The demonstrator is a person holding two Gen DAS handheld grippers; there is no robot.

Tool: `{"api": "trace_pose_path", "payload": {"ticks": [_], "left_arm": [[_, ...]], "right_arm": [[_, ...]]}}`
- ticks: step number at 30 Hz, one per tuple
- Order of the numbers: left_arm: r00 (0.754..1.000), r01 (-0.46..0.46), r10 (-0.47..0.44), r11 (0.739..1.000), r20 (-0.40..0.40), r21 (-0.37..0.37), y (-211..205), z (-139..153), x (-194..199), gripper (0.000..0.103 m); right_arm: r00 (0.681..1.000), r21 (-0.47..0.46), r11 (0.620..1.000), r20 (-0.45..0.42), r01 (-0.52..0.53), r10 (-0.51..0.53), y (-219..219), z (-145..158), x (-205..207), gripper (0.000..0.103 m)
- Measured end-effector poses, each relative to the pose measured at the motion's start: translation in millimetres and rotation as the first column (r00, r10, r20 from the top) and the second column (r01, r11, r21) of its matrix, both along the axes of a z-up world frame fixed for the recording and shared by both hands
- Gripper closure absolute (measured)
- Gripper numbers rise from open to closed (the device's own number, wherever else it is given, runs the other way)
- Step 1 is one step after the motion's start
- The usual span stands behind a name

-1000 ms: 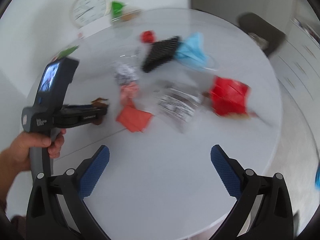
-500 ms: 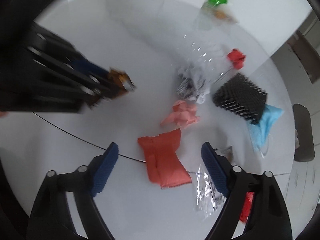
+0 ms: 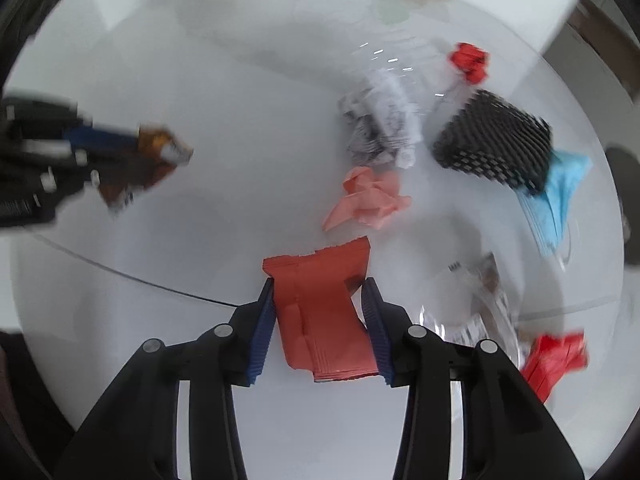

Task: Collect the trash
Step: 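Carry both wrappers to the wastebasket and open both tools to drop them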

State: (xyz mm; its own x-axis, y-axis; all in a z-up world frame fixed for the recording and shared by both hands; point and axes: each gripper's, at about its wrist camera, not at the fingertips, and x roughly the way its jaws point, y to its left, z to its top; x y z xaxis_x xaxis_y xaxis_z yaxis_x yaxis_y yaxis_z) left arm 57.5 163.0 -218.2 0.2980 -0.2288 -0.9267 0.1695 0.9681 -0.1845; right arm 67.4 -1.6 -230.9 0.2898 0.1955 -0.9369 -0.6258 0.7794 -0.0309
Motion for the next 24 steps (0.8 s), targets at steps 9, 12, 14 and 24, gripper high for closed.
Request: {"api": "trace_pose_path", "payload": {"ticks": [9, 12, 14, 24], "left_arm": [[0.991, 0.133, -0.132, 0.991, 0.036, -0.020, -54, 33, -28, 0.077], [0.978, 0.207, -0.205, 0.978, 0.038, -0.036, -89, 40, -43, 0.077], [0.967, 0.253, -0.252, 0.967, 0.041, -0.037, -111, 43, -53, 0.077], [0.894, 0.447, -0.445, 0.894, 0.053, -0.035, -205, 53, -101, 0.077]], "right_arm": [[0.933, 0.223, 0.907, -0.029, 0.357, -0.360, -85, 50, -61, 0.060], [0.902, 0.226, 0.876, -0.037, 0.427, -0.430, -116, 54, -96, 0.060], [0.878, 0.213, 0.855, -0.037, 0.473, -0.477, -138, 55, -119, 0.060], [0.683, 0.138, 0.672, -0.051, 0.727, -0.729, -252, 21, -219, 0.059]]}}
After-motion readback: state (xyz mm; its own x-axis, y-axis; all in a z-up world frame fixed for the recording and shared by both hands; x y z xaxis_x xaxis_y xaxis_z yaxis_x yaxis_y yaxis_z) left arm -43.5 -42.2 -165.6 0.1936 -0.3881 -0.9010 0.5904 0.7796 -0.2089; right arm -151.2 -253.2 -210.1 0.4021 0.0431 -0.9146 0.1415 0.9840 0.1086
